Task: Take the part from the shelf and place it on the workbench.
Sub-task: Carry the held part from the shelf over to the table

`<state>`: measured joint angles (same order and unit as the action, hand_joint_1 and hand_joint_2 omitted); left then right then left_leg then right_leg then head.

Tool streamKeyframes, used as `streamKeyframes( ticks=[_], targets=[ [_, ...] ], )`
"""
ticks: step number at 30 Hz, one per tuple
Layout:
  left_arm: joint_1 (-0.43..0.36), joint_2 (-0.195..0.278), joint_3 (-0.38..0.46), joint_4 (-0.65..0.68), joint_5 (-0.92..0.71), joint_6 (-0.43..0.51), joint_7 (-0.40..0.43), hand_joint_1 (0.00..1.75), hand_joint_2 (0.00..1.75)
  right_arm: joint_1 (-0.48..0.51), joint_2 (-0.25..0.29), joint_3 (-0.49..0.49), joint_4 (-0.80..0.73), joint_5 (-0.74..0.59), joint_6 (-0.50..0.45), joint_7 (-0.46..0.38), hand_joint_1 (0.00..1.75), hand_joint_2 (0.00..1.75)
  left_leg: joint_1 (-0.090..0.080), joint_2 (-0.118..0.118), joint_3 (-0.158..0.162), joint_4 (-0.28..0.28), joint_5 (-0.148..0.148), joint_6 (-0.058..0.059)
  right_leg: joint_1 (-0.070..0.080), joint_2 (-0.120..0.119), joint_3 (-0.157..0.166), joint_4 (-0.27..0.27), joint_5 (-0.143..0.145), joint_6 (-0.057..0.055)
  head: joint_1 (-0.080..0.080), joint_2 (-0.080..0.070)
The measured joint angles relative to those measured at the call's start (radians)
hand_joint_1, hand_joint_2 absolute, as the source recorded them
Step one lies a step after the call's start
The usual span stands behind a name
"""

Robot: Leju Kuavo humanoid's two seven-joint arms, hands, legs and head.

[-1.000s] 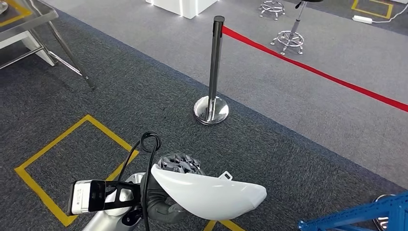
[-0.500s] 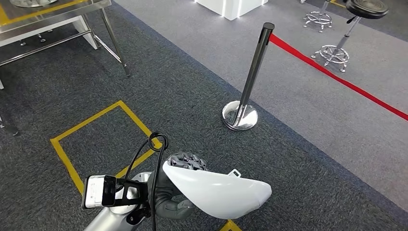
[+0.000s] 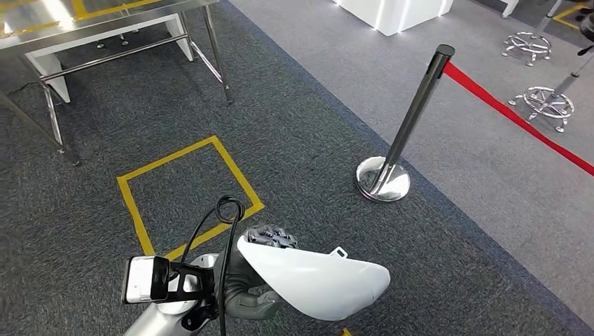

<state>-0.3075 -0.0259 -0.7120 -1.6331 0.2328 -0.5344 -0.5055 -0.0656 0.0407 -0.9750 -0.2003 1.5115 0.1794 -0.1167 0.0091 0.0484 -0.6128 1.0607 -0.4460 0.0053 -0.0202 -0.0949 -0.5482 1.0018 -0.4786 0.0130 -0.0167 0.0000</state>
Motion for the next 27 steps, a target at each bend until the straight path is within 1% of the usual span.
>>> streamKeyframes(
  ticks=[1,2,3,4,5,6,7,8,9,10,11,12,13,14,15,16,17,18,19,20,21,22,23,24,25,26,27],
  targets=[
    [0.000,0.000,0.000,0.000,0.000,0.000,0.000,1.75,1.75,-0.002,-0.002,0.000,0.000,0.000,0.000,0.000,0.00,0.00,-0.003,0.006,0.012,-0.023,0.003,0.007,0.002,-0.008,0.002,0.003,-0.004,0.006,0.000,0.000],
    [0.000,0.000,0.000,0.000,0.000,0.000,0.000,1.75,1.75,-0.004,-0.004,0.000,0.000,0.000,-0.001,0.000,0.00,0.00,-0.006,0.001,0.012,-0.025,-0.001,0.014,0.003,-0.016,0.005,0.002,-0.006,0.013,0.001,0.000],
    [-0.001,0.000,0.000,0.000,0.001,0.000,0.000,1.75,1.75,-0.007,-0.004,0.000,0.000,-0.001,-0.001,0.000,0.00,0.00,-0.006,-0.011,0.012,-0.028,0.001,0.021,0.002,-0.024,0.009,0.001,-0.007,0.019,0.001,0.000],
    [-0.001,0.000,-0.001,0.000,0.001,0.000,0.000,1.75,1.75,-0.010,-0.005,0.000,0.000,-0.002,-0.002,0.001,0.00,0.00,-0.005,-0.021,0.014,-0.032,0.003,0.027,-0.001,-0.023,0.013,0.000,-0.010,0.025,0.000,0.000],
    [-0.002,0.000,-0.001,0.000,0.001,-0.001,-0.001,1.75,1.75,-0.010,-0.006,-0.001,0.000,-0.004,-0.004,0.001,0.00,0.00,-0.003,-0.031,0.016,-0.037,0.005,0.034,-0.004,-0.006,0.011,0.010,-0.021,0.030,0.001,0.000],
    [-0.005,-0.002,-0.001,0.000,0.001,-0.002,-0.002,1.75,1.75,-0.010,-0.007,-0.002,0.000,-0.007,-0.007,0.003,0.00,0.00,0.000,-0.042,0.018,-0.041,0.009,0.039,-0.006,0.019,-0.001,0.040,-0.041,0.034,0.003,0.000],
    [-0.008,-0.003,-0.001,0.000,0.002,-0.003,-0.002,1.75,1.75,-0.009,-0.008,-0.004,0.000,-0.011,-0.011,0.005,0.00,0.00,0.001,-0.051,0.019,-0.044,0.011,0.044,-0.008,0.050,-0.025,0.090,-0.071,0.036,0.006,0.000],
    [-0.011,-0.005,-0.001,0.000,0.003,-0.005,-0.004,1.75,1.75,-0.007,-0.011,-0.007,0.000,-0.015,-0.014,0.007,0.00,0.00,0.000,-0.061,0.019,-0.045,0.012,0.047,-0.008,0.073,-0.060,0.156,-0.103,0.037,0.008,0.000],
    [-0.013,-0.008,-0.001,0.000,0.005,-0.007,-0.004,1.75,1.75,-0.005,-0.015,-0.011,0.000,-0.019,-0.017,0.008,0.00,0.00,-0.002,-0.073,0.018,-0.045,0.012,0.049,-0.007,0.083,-0.096,0.221,-0.128,0.037,0.009,0.000],
    [-0.014,-0.009,-0.001,0.001,0.006,-0.008,-0.005,1.75,1.75,-0.004,-0.019,-0.014,0.000,-0.021,-0.018,0.009,0.00,0.00,-0.004,-0.085,0.018,-0.044,0.012,0.050,-0.007,0.088,-0.124,0.266,-0.138,0.036,0.009,0.000],
    [-0.014,-0.011,-0.002,0.002,0.008,-0.010,-0.006,1.75,1.75,-0.003,-0.024,-0.018,0.000,-0.022,-0.020,0.009,0.00,0.00,-0.005,-0.099,0.019,-0.044,0.011,0.050,-0.006,0.090,-0.136,0.276,-0.126,0.034,0.009,0.000],
    [-0.016,-0.014,-0.002,0.003,0.009,-0.012,-0.006,1.75,1.75,-0.002,-0.028,-0.021,0.000,-0.022,-0.020,0.008,0.00,0.00,-0.007,-0.114,0.020,-0.043,0.011,0.050,-0.004,0.095,-0.129,0.246,-0.095,0.031,0.009,0.000],
    [-0.018,-0.017,-0.002,0.004,0.010,-0.014,-0.007,1.75,1.75,-0.002,-0.031,-0.023,0.000,-0.022,-0.021,0.006,0.00,0.00,-0.007,-0.127,0.022,-0.043,0.011,0.049,-0.003,0.106,-0.107,0.185,-0.052,0.025,0.009,0.000],
    [-0.021,-0.021,-0.002,0.005,0.012,-0.018,-0.009,1.75,1.75,-0.001,-0.036,-0.024,0.000,-0.022,-0.022,0.003,0.00,0.00,-0.007,-0.140,0.023,-0.043,0.011,0.048,-0.003,0.131,-0.078,0.113,-0.016,0.019,0.009,0.000],
    [-0.024,-0.025,-0.002,0.005,0.014,-0.021,-0.011,1.75,1.75,-0.001,-0.038,-0.024,0.000,-0.022,-0.023,0.000,0.00,0.00,-0.008,-0.152,0.023,-0.042,0.010,0.046,-0.001,0.152,-0.054,0.054,0.009,0.013,0.009,0.000],
    [-0.026,-0.028,-0.003,0.006,0.016,-0.023,-0.013,1.75,1.75,-0.002,-0.041,-0.024,0.000,-0.022,-0.025,-0.003,0.00,0.00,-0.008,-0.162,0.022,-0.042,0.010,0.041,0.000,0.167,-0.038,0.018,0.021,0.009,0.009,0.000],
    [-0.027,-0.031,-0.003,0.006,0.017,-0.024,-0.015,1.75,1.75,-0.003,-0.043,-0.025,-0.001,-0.022,-0.026,-0.005,0.00,0.00,-0.006,-0.171,0.021,-0.043,0.011,0.035,0.003,0.172,-0.032,0.005,0.020,0.005,0.008,0.000],
    [-0.028,-0.032,-0.003,0.006,0.018,-0.025,-0.016,1.75,1.75,-0.005,-0.043,-0.025,-0.001,-0.022,-0.028,-0.007,0.00,0.00,-0.006,-0.182,0.020,-0.046,0.012,0.028,0.005,0.160,-0.029,0.002,0.022,0.002,0.009,0.000],
    [-0.028,-0.033,-0.003,0.007,0.018,-0.025,-0.016,1.75,1.75,-0.006,-0.043,-0.025,-0.001,-0.022,-0.030,-0.009,0.00,0.00,-0.007,-0.185,0.020,-0.047,0.012,0.022,0.003,0.148,-0.025,-0.004,0.023,-0.002,0.009,0.000],
    [-0.029,-0.033,-0.003,0.007,0.018,-0.025,-0.017,1.75,1.75,-0.008,-0.043,-0.025,-0.001,-0.022,-0.031,-0.010,0.00,0.00,-0.009,-0.170,0.017,-0.041,0.007,0.017,0.001,0.135,-0.019,-0.011,0.025,-0.007,0.007,0.000],
    [-0.031,-0.034,-0.003,0.007,0.019,-0.026,-0.018,1.75,1.75,-0.007,-0.043,-0.025,-0.002,-0.021,-0.031,-0.010,0.00,0.00,-0.012,-0.143,0.008,-0.020,-0.008,0.013,-0.001,0.122,-0.014,-0.018,0.027,-0.013,0.004,0.000],
    [-0.032,-0.034,-0.003,0.007,0.019,-0.026,-0.018,1.75,1.75,-0.006,-0.043,-0.025,-0.002,-0.021,-0.032,-0.011,0.00,0.00,-0.013,-0.109,-0.012,0.024,-0.035,0.010,-0.002,0.108,-0.010,-0.024,0.027,-0.018,0.001,0.000],
    [-0.033,-0.034,-0.003,0.007,0.019,-0.026,-0.019,1.75,1.75,-0.005,-0.043,-0.025,-0.002,-0.021,-0.032,-0.011,0.00,0.00,-0.012,-0.078,-0.043,0.088,-0.069,0.007,0.000,0.093,-0.008,-0.024,0.026,-0.023,-0.001,0.000],
    [-0.033,-0.034,-0.003,0.008,0.019,-0.026,-0.019,1.75,1.75,-0.003,-0.043,-0.025,-0.002,-0.021,-0.032,-0.011,0.00,0.00,-0.009,-0.063,-0.079,0.159,-0.101,0.004,0.002,0.079,-0.008,-0.023,0.023,-0.025,-0.003,0.000],
    [-0.032,-0.034,-0.003,0.010,0.019,-0.026,-0.019,1.75,1.75,-0.002,-0.044,-0.025,-0.002,-0.021,-0.033,-0.011,0.00,0.00,-0.006,-0.057,-0.108,0.216,-0.120,0.001,0.003,0.065,-0.009,-0.020,0.021,-0.026,-0.002,0.000],
    [-0.031,-0.034,-0.003,0.011,0.019,-0.026,-0.019,1.75,1.75,-0.002,-0.044,-0.025,-0.002,-0.021,-0.033,-0.011,0.00,0.00,-0.004,-0.055,-0.120,0.240,-0.120,-0.001,0.004,0.051,-0.009,-0.017,0.018,-0.026,-0.003,0.000],
    [-0.030,-0.034,-0.003,0.012,0.019,-0.026,-0.019,1.75,1.75,-0.002,-0.044,-0.025,-0.002,-0.021,-0.034,-0.011,0.00,0.00,-0.003,-0.052,-0.111,0.223,-0.100,-0.002,0.004,0.038,-0.008,-0.013,0.014,-0.024,-0.003,0.000]
  ],
)
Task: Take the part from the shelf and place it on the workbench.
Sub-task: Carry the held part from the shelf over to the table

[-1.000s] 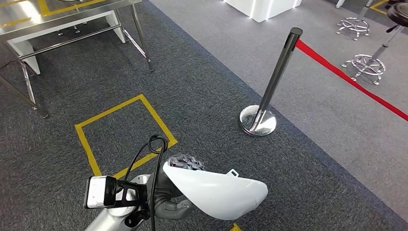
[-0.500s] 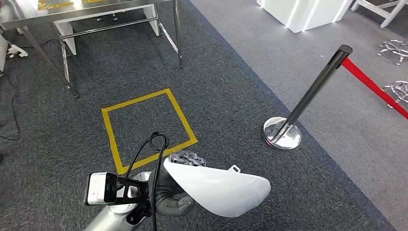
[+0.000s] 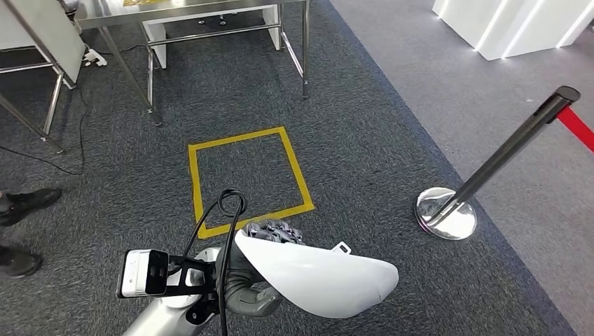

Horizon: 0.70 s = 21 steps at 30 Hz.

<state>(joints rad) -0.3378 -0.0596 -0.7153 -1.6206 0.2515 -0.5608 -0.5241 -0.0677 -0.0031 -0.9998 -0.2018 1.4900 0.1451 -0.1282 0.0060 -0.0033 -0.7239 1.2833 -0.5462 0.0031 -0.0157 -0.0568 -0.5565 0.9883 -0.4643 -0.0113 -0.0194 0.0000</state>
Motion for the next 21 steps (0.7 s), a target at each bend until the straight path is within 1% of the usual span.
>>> streamKeyframes(
  ticks=[1,2,3,4,5,6,7,8,9,10,11,12,13,14,15,16,17,18,19,20,21],
  targets=[
    [0.001,0.000,0.000,0.001,0.000,0.000,0.000,1.75,1.75,-0.001,0.000,0.000,0.000,0.000,-0.001,0.000,0.00,0.00,0.001,0.009,0.031,-0.058,0.034,0.001,0.000,-0.013,0.001,0.005,-0.005,0.002,0.000,0.000],
    [0.001,0.000,0.000,0.002,-0.001,0.000,0.000,1.75,1.75,-0.001,0.000,0.000,0.000,0.000,-0.001,0.000,0.00,0.00,-0.001,0.030,0.070,-0.132,0.062,0.005,0.001,-0.024,0.003,0.010,-0.010,0.005,0.000,0.000],
    [0.002,0.000,0.000,0.003,-0.002,0.001,0.000,1.75,1.75,-0.002,0.000,0.000,0.000,0.000,-0.001,0.000,0.00,0.00,-0.004,0.049,0.103,-0.195,0.083,0.010,0.003,-0.034,0.005,0.015,-0.015,0.009,0.000,0.000],
    [0.003,0.000,0.000,0.005,-0.003,0.002,0.000,1.75,1.75,-0.002,0.000,0.000,0.000,0.000,0.000,0.001,0.00,0.00,-0.007,0.063,0.125,-0.238,0.093,0.017,0.006,-0.043,0.006,0.018,-0.019,0.014,0.001,0.000],
    [0.005,0.000,0.000,0.006,-0.003,0.002,-0.001,1.75,1.75,-0.003,0.000,-0.001,0.000,0.000,0.000,0.003,0.00,0.00,-0.011,0.067,0.132,-0.253,0.091,0.023,0.008,-0.052,0.008,0.020,-0.021,0.019,0.001,0.000],
    [0.007,0.000,0.000,0.007,-0.004,0.002,-0.001,1.75,1.75,-0.005,0.000,-0.001,0.000,0.000,0.001,0.005,0.00,0.00,-0.012,0.057,0.131,-0.254,0.093,0.027,0.009,-0.061,0.010,0.019,-0.022,0.024,0.001,0.000],
    [0.010,0.000,0.000,0.008,-0.004,0.002,-0.001,1.75,1.75,-0.007,0.000,-0.001,0.000,0.000,0.002,0.007,0.00,0.00,-0.010,0.044,0.132,-0.256,0.096,0.033,0.008,-0.064,0.012,0.018,-0.024,0.029,0.001,0.000],
    [0.013,0.000,0.000,0.009,-0.004,0.003,-0.001,1.75,1.75,-0.009,0.000,-0.001,0.000,0.000,0.002,0.009,0.00,0.00,-0.008,0.033,0.133,-0.261,0.099,0.038,0.005,-0.053,0.013,0.023,-0.031,0.035,0.002,0.000],
    [0.015,0.000,0.000,0.009,-0.004,0.003,-0.001,1.75,1.75,-0.009,0.001,-0.001,0.000,0.000,0.002,0.010,0.00,0.00,-0.005,0.023,0.134,-0.265,0.103,0.044,0.002,-0.029,0.007,0.040,-0.046,0.040,0.003,0.000],
    [0.016,-0.001,-0.001,0.009,-0.004,0.004,-0.001,1.75,1.75,-0.009,0.001,-0.001,0.000,0.000,0.002,0.010,0.00,0.00,-0.002,0.013,0.135,-0.269,0.107,0.049,-0.001,0.001,-0.009,0.077,-0.072,0.045,0.005,0.000],
    [0.017,-0.002,-0.001,0.010,-0.003,0.005,-0.001,1.75,1.75,-0.007,0.001,-0.002,0.000,0.000,0.002,0.011,0.00,0.00,-0.001,0.003,0.134,-0.271,0.109,0.052,-0.003,0.030,-0.036,0.134,-0.104,0.048,0.007,0.000],
    [0.018,-0.002,-0.001,0.011,-0.003,0.005,0.000,1.75,1.75,-0.005,0.001,-0.003,0.000,0.000,0.001,0.011,0.00,0.00,-0.002,-0.008,0.133,-0.270,0.110,0.053,-0.004,0.044,-0.071,0.201,-0.135,0.050,0.008,0.000],
    [0.021,-0.003,-0.001,0.013,-0.003,0.005,0.000,1.75,1.75,-0.003,0.001,-0.003,0.000,0.000,0.001,0.012,0.00,0.00,-0.002,-0.021,0.132,-0.270,0.110,0.054,-0.004,0.050,-0.103,0.260,-0.155,0.051,0.008,0.000],
    [0.023,-0.003,-0.001,0.015,-0.003,0.005,0.000,1.75,1.75,-0.001,0.001,-0.004,0.000,0.000,0.000,0.012,0.00,0.00,-0.002,-0.035,0.131,-0.269,0.110,0.054,-0.005,0.052,-0.123,0.292,-0.156,0.051,0.008,0.000],
    [0.025,-0.003,-0.001,0.017,-0.003,0.005,0.000,1.75,1.75,-0.001,0.001,-0.004,0.000,0.000,0.000,0.012,0.00,0.00,-0.002,-0.049,0.131,-0.267,0.110,0.054,-0.006,0.053,-0.125,0.286,-0.136,0.051,0.008,0.000],
    [0.026,-0.003,-0.001,0.018,-0.003,0.005,0.000,1.75,1.75,-0.001,0.001,-0.005,0.000,0.000,-0.001,0.012,0.00,0.00,-0.002,-0.063,0.132,-0.266,0.110,0.053,-0.007,0.057,-0.108,0.242,-0.100,0.049,0.008,0.000],
    [0.027,-0.003,-0.001,0.019,-0.003,0.005,0.000,1.75,1.75,-0.001,0.001,-0.005,0.000,0.000,-0.001,0.011,0.00,0.00,-0.002,-0.076,0.133,-0.265,0.110,0.051,-0.009,0.071,-0.078,0.171,-0.058,0.047,0.008,0.000],
    [0.026,-0.003,-0.001,0.020,-0.003,0.005,0.000,1.75,1.75,-0.001,0.001,-0.005,0.000,0.000,-0.002,0.011,0.00,0.00,-0.003,-0.088,0.132,-0.264,0.110,0.047,-0.011,0.095,-0.050,0.105,-0.029,0.044,0.008,0.000],
    [0.026,-0.003,-0.001,0.020,-0.003,0.005,0.000,1.75,1.75,-0.001,0.001,-0.005,0.000,0.000,-0.002,0.011,0.00,0.00,-0.003,-0.098,0.130,-0.262,0.111,0.042,-0.012,0.115,-0.029,0.055,-0.011,0.041,0.008,0.000],
    [0.026,-0.003,-0.001,0.021,-0.003,0.005,0.001,1.75,1.75,-0.002,0.001,-0.006,0.000,0.000,-0.003,0.011,0.00,0.00,-0.003,-0.107,0.127,-0.262,0.112,0.036,-0.011,0.129,-0.018,0.029,-0.005,0.038,0.008,0.000],
    [0.026,-0.003,-0.001,0.021,-0.003,0.005,0.002,1.75,1.75,-0.004,0.001,-0.006,0.000,0.000,-0.005,0.011,0.00,0.00,-0.001,-0.116,0.125,-0.263,0.114,0.028,-0.009,0.131,-0.017,0.024,-0.007,0.035,0.008,0.000]
  ],
)
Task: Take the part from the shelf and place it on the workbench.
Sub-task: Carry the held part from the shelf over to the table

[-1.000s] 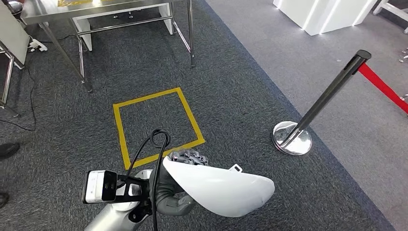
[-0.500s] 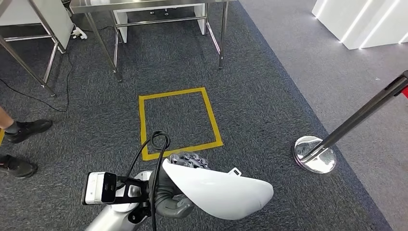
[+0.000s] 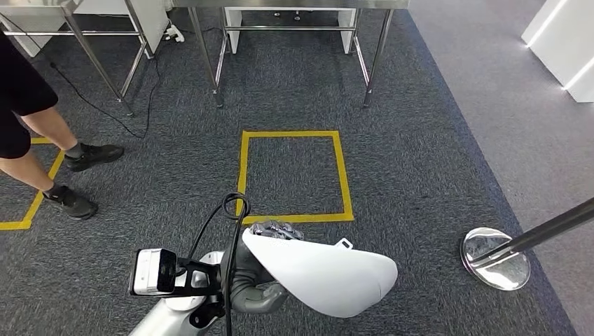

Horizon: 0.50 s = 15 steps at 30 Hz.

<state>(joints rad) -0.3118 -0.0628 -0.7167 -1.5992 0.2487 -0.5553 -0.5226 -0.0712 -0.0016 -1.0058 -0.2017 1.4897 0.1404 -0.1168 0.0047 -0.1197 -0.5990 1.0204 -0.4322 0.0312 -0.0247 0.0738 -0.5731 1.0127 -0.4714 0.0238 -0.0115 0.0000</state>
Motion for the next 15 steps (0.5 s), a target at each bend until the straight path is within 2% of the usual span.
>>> streamKeyframes(
  ticks=[1,2,3,4,6,7,8,9,10,12,14,15],
  targets=[
    [0.000,0.000,0.000,0.000,0.000,0.000,0.001,1.75,1.75,-0.002,0.000,0.000,0.000,0.000,-0.003,0.000,0.00,0.00,0.001,-0.009,-0.001,-0.002,0.002,-0.007,0.001,-0.011,0.001,-0.003,0.002,-0.005,0.001,0.000],
    [0.000,0.000,0.000,0.000,0.000,0.001,0.002,1.75,1.75,-0.003,0.001,0.000,0.000,-0.002,-0.005,-0.001,0.00,0.00,0.002,-0.007,-0.003,0.000,0.000,-0.014,0.001,-0.022,0.004,-0.007,0.005,-0.010,0.001,0.000],
    [0.000,0.000,0.000,0.001,0.001,0.001,0.003,1.75,1.75,-0.004,0.002,-0.001,0.000,-0.005,-0.009,-0.002,0.00,0.00,0.001,0.010,-0.009,0.012,-0.009,-0.019,0.000,-0.031,0.008,-0.013,0.006,-0.018,-0.001,0.000],
    [-0.001,0.000,0.000,0.001,0.002,0.002,0.005,1.75,1.75,-0.003,0.004,-0.001,0.000,-0.009,-0.012,-0.003,0.00,0.00,-0.001,0.036,-0.023,0.043,-0.028,-0.023,-0.001,-0.042,0.011,-0.019,0.006,-0.025,-0.003,0.000],
    [-0.001,0.001,0.000,0.001,0.005,0.002,0.007,1.75,1.75,-0.001,0.005,-0.002,0.000,-0.014,-0.018,-0.003,0.00,0.00,0.000,0.091,-0.079,0.159,-0.088,-0.027,0.002,-0.059,0.015,-0.023,0.003,-0.036,-0.008,0.000],
    [0.000,0.001,0.000,0.002,0.007,0.002,0.007,1.75,1.75,0.000,0.005,-0.003,0.000,-0.015,-0.020,-0.003,0.00,0.00,0.001,0.103,-0.111,0.224,-0.114,-0.029,0.004,-0.068,0.015,-0.021,0.001,-0.038,-0.008,0.000],
    [0.001,0.001,0.000,0.002,0.008,0.002,0.008,1.75,1.75,0.001,0.006,-0.004,0.000,-0.016,-0.023,-0.004,0.00,0.00,0.002,0.109,-0.132,0.267,-0.126,-0.030,0.005,-0.076,0.016,-0.019,-0.002,-0.039,-0.008,0.000],
    [0.003,0.002,0.000,0.003,0.010,0.001,0.008,1.75,1.75,0.001,0.006,-0.005,0.000,-0.016,-0.025,-0.005,0.00,0.00,0.002,0.111,-0.135,0.276,-0.119,-0.030,0.006,-0.083,0.017,-0.017,-0.005,-0.038,-0.008,0.000],
    [0.005,0.002,0.000,0.003,0.011,0.002,0.008,1.75,1.75,0.001,0.006,-0.007,0.000,-0.017,-0.028,-0.006,0.00,0.00,0.002,0.113,-0.117,0.244,-0.095,-0.027,0.008,-0.087,0.020,-0.016,-0.008,-0.037,-0.008,0.000],
    [0.006,0.002,0.000,0.003,0.013,0.002,0.008,1.75,1.75,0.000,0.008,-0.009,0.000,-0.017,-0.032,-0.008,0.00,0.00,-0.001,0.120,-0.043,0.112,-0.038,-0.016,0.011,-0.095,0.029,-0.014,-0.015,-0.033,-0.008,0.000],
    [0.005,0.002,0.000,0.002,0.014,0.003,0.008,1.75,1.75,-0.001,0.012,-0.011,0.000,-0.017,-0.033,-0.009,0.00,0.00,-0.007,0.126,0.009,0.017,-0.021,-0.005,0.014,-0.101,0.034,-0.014,-0.021,-0.023,-0.007,0.000],
    [0.006,0.002,0.000,0.002,0.014,0.003,0.008,1.75,1.75,-0.002,0.013,-0.011,0.000,-0.017,-0.034,-0.009,0.00,0.00,-0.009,0.127,0.016,0.000,-0.026,0.000,0.015,-0.104,0.036,-0.012,-0.020,-0.016,-0.007,0.000]
  ],
)
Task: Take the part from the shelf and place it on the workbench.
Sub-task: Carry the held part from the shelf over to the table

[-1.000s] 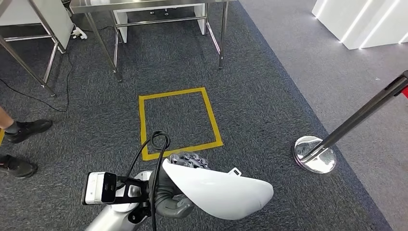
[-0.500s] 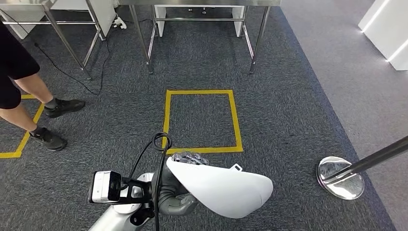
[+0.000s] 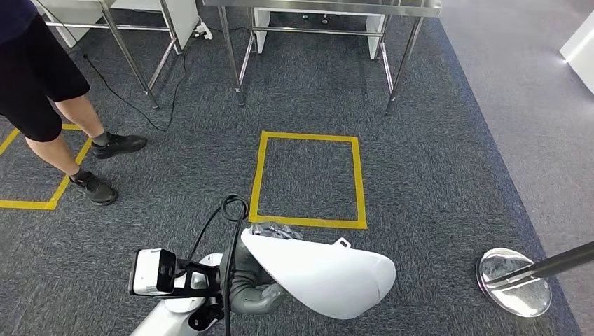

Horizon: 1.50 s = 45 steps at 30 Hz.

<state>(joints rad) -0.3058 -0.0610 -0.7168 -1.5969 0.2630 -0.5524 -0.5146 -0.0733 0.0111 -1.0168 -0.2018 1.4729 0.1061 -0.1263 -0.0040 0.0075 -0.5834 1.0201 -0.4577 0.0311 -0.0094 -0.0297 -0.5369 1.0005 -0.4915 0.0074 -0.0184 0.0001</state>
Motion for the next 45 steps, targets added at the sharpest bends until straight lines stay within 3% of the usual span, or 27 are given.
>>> streamKeyframes(
  ticks=[3,4,7,8,9,10,12,13,15,18,19,21,23,24,25,26,29,30,32,34,36,38,40,41,42,44,45],
  targets=[
    [0.002,0.000,0.000,-0.001,0.002,0.000,-0.001,1.75,1.75,-0.002,0.000,-0.001,0.000,0.000,-0.001,0.000,0.00,0.00,0.003,-0.007,0.019,-0.020,0.000,0.015,-0.004,0.002,0.001,0.022,0.001,0.017,0.001,0.000],
    [0.002,-0.001,0.000,-0.002,0.003,0.000,-0.002,1.75,1.75,-0.003,0.000,-0.002,0.000,0.000,-0.001,-0.001,0.00,0.00,0.005,-0.009,0.029,-0.024,0.000,0.019,-0.006,0.008,-0.011,0.048,-0.012,0.021,0.003,0.000],
    [0.004,-0.002,0.000,-0.004,0.005,0.000,-0.003,1.75,1.75,-0.003,0.000,-0.003,0.000,0.000,-0.003,-0.001,0.00,0.00,0.005,-0.012,0.043,-0.027,-0.010,0.028,-0.009,0.021,-0.115,0.210,-0.080,0.032,0.008,0.000],
    [0.006,-0.002,0.000,-0.004,0.005,0.000,-0.004,1.75,1.75,-0.002,-0.001,-0.004,0.000,0.000,-0.003,-0.001,0.00,0.00,0.004,-0.014,0.047,-0.027,-0.015,0.029,-0.010,0.022,-0.151,0.254,-0.088,0.035,0.008,0.000],
    [0.008,-0.002,0.000,-0.004,0.005,-0.001,-0.004,1.75,1.75,-0.001,-0.001,-0.005,0.000,0.000,-0.004,-0.001,0.00,0.00,0.004,-0.017,0.053,-0.027,-0.021,0.028,-0.011,0.022,-0.173,0.268,-0.078,0.037,0.009,0.000],
    [0.010,-0.002,0.000,-0.004,0.005,-0.001,-0.004,1.75,1.75,0.001,-0.001,-0.005,0.000,0.000,-0.004,-0.001,0.00,0.00,0.005,-0.020,0.062,-0.027,-0.028,0.026,-0.012,0.022,-0.175,0.245,-0.048,0.037,0.009,0.000],
    [0.010,-0.002,0.000,-0.005,0.005,-0.002,-0.005,1.75,1.75,0.004,-0.002,-0.005,0.000,0.000,-0.004,-0.002,0.00,0.00,0.006,-0.024,0.086,-0.027,-0.046,0.019,-0.014,0.023,-0.137,0.122,0.042,0.034,0.010,0.000],
    [0.010,-0.002,0.000,-0.005,0.005,-0.002,-0.006,1.75,1.75,0.005,-0.002,-0.006,0.000,0.000,-0.004,-0.002,0.00,0.00,0.005,-0.026,0.095,-0.027,-0.054,0.014,-0.011,0.022,-0.117,0.065,0.064,0.030,0.010,0.000],
    [0.010,-0.002,0.000,-0.006,0.006,-0.002,-0.006,1.75,1.75,0.004,-0.002,-0.006,0.000,0.000,-0.004,-0.002,0.00,0.00,0.004,-0.027,0.107,-0.027,-0.066,0.000,-0.005,0.022,-0.097,0.015,0.066,0.014,0.011,0.000],
    [0.010,-0.003,0.000,-0.012,0.006,-0.002,-0.007,1.75,1.75,0.005,-0.001,-0.006,-0.001,0.000,-0.004,-0.003,0.00,0.00,0.004,-0.025,0.110,0.010,-0.065,-0.017,-0.005,0.023,-0.070,0.007,0.051,-0.012,0.011,0.000],
    [0.009,-0.003,0.000,-0.014,0.007,-0.002,-0.007,1.75,1.75,0.005,-0.001,-0.006,-0.001,0.000,-0.004,-0.003,0.00,0.00,0.005,-0.023,0.091,0.051,-0.062,-0.021,-0.006,0.022,-0.056,0.003,0.045,-0.020,0.010,0.000],
    [0.009,-0.002,0.000,-0.017,0.007,-0.003,-0.008,1.75,1.75,0.005,-0.001,-0.006,-0.001,0.000,-0.004,-0.003,0.00,0.00,0.007,-0.018,0.015,0.175,-0.083,-0.028,-0.007,0.022,-0.031,0.000,0.027,-0.030,0.009,0.000],
    [0.012,-0.002,0.000,-0.018,0.007,-0.003,-0.008,1.75,1.75,0.004,-0.001,-0.006,-0.001,0.000,-0.004,-0.003,0.00,0.00,0.007,-0.016,-0.073,0.276,-0.142,-0.033,-0.006,0.024,-0.008,0.000,0.006,-0.032,0.008,0.000],
    [0.013,-0.002,0.000,-0.018,0.007,-0.003,-0.007,1.75,1.75,0.005,-0.001,-0.006,-0.001,0.000,-0.004,-0.003,0.00,0.00,0.007,-0.016,-0.102,0.288,-0.164,-0.034,-0.005,0.025,0.006,0.000,-0.006,-0.032,0.008,0.000],
    [0.013,-0.002,0.000,-0.018,0.007,-0.003,-0.008,1.75,1.75,0.005,-0.001,-0.006,-0.001,0.000,-0.004,-0.003,0.00,0.00,0.007,-0.015,-0.116,0.272,-0.166,-0.032,-0.004,0.025,0.022,0.000,-0.018,-0.031,0.008,0.000],
    [0.013,-0.001,0.000,-0.018,0.007,-0.003,-0.008,1.75,1.75,0.005,-0.001,-0.006,-0.001,0.000,-0.004,-0.003,0.00,0.00,0.006,-0.015,-0.118,0.228,-0.141,-0.028,-0.003,0.026,0.040,0.000,-0.032,-0.030,0.008,0.000],
    [0.017,-0.001,0.002,-0.018,0.006,-0.002,-0.007,1.75,1.75,0.005,0.003,-0.006,0.001,0.000,-0.009,-0.005,0.00,0.00,-0.006,-0.013,-0.100,0.061,0.029,-0.004,0.000,0.028,0.083,-0.002,-0.073,-0.020,0.009,0.000],
    [0.018,0.000,0.003,-0.019,0.005,-0.002,-0.007,1.75,1.75,0.004,0.005,-0.007,0.001,-0.005,-0.009,-0.005,0.00,0.00,-0.009,-0.012,-0.094,0.033,0.061,0.003,0.000,0.029,0.093,-0.005,-0.082,-0.014,0.008,0.000],
    [0.018,-0.002,0.004,-0.023,0.004,-0.003,-0.007,1.75,1.75,-0.001,0.005,-0.013,0.000,-0.025,-0.001,-0.003,0.00,0.00,-0.009,-0.011,-0.075,0.016,0.058,0.011,0.001,0.031,0.103,0.005,-0.077,0.000,0.007,0.000],
    [0.016,-0.003,0.004,-0.026,0.005,-0.005,-0.008,1.75,1.75,-0.005,0.004,-0.024,0.000,-0.047,0.013,-0.002,0.00,0.00,-0.005,-0.007,-0.043,-0.004,0.050,0.023,0.001,0.032,0.069,0.083,-0.042,0.008,0.009,0.000],
    [0.015,-0.004,0.004,-0.028,0.005,-0.006,-0.009,1.75,1.75,-0.007,0.004,-0.034,0.000,-0.058,0.019,-0.001,0.00,0.00,-0.002,0.000,-0.012,-0.020,0.035,0.031,-0.002,0.032,-0.015,0.206,-0.040,0.013,0.012,0.000],
    [0.016,-0.004,0.004,-0.028,0.004,-0.006,-0.009,1.75,1.75,-0.005,0.003,-0.040,0.000,-0.062,0.021,-0.001,0.00,0.00,-0.002,0.006,0.016,-0.025,0.011,0.032,-0.004,0.031,-0.098,0.280,-0.108,0.021,0.013,0.000],
    [0.017,-0.004,0.004,-0.027,0.004,-0.006,-0.008,1.75,1.75,0.000,0.001,-0.046,0.000,-0.064,0.021,-0.001,0.00,0.00,-0.001,0.013,0.051,-0.026,-0.018,0.030,-0.006,0.029,-0.144,0.268,-0.167,0.027,0.014,0.000],
    [0.018,-0.004,0.004,-0.027,0.004,-0.006,-0.008,1.75,1.75,0.002,0.000,-0.049,0.000,-0.065,0.022,-0.001,0.00,0.00,-0.001,0.019,0.071,-0.026,-0.034,0.028,-0.006,0.025,-0.151,0.230,-0.159,0.028,0.015,0.000],
    [0.018,-0.004,0.004,-0.027,0.004,-0.006,-0.008,1.75,1.75,0.004,-0.001,-0.052,0.000,-0.066,0.022,-0.001,0.00,0.00,-0.002,0.027,0.090,-0.026,-0.051,0.025,-0.006,0.013,-0.151,0.175,-0.113,0.027,0.015,0.000],
    [0.020,-0.003,0.004,-0.027,0.003,-0.006,-0.009,1.75,1.75,0.006,-0.001,-0.057,0.000,-0.068,0.024,-0.001,0.00,0.00,-0.006,0.041,0.126,-0.024,-0.086,0.015,-0.001,-0.027,-0.144,0.075,0.025,0.016,0.016,0.000],
    [0.021,-0.003,0.004,-0.027,0.001,-0.006,-0.008,1.75,1.75,0.005,-0.001,-0.058,0.000,-0.069,0.025,0.000,0.00,0.00,-0.010,0.049,0.141,-0.026,-0.101,0.008,0.002,-0.038,-0.140,0.049,0.071,0.009,0.016,0.000]
  ],
)
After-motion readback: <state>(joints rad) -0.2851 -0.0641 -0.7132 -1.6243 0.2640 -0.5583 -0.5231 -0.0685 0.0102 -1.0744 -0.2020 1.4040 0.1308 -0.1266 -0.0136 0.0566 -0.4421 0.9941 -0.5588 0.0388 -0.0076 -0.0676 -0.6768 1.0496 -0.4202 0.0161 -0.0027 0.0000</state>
